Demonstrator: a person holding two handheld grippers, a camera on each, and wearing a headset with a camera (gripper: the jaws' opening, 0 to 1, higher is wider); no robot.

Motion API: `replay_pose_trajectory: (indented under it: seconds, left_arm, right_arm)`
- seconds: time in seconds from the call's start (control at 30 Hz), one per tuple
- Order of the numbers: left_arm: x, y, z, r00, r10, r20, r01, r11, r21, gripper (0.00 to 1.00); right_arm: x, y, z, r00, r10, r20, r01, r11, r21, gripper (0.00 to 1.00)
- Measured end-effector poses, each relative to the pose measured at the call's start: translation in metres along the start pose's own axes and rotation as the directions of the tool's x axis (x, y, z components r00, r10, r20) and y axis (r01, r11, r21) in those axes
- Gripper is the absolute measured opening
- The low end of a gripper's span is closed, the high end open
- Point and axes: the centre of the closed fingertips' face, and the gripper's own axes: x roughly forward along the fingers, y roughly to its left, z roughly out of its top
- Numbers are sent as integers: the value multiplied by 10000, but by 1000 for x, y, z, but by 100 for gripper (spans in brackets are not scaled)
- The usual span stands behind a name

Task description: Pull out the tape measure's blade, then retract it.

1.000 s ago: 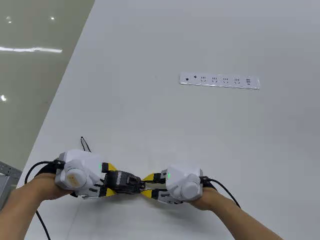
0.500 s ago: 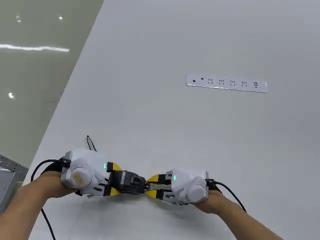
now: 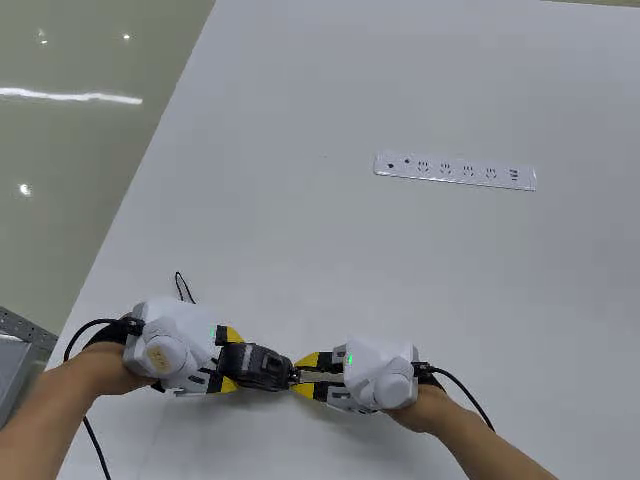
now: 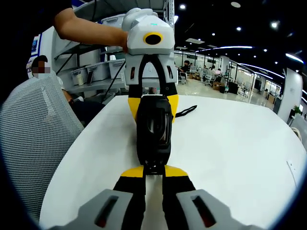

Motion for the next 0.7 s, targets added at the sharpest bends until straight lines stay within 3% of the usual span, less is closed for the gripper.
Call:
replay_pose_trajectory:
  seconds: [0.7]
  left_arm:
    - [0, 0, 1, 10000, -20, 1, 20, 10000, -29, 27]
  right_arm:
    - [-7, 0, -4, 9999, 88, -52, -87, 9998, 194, 10]
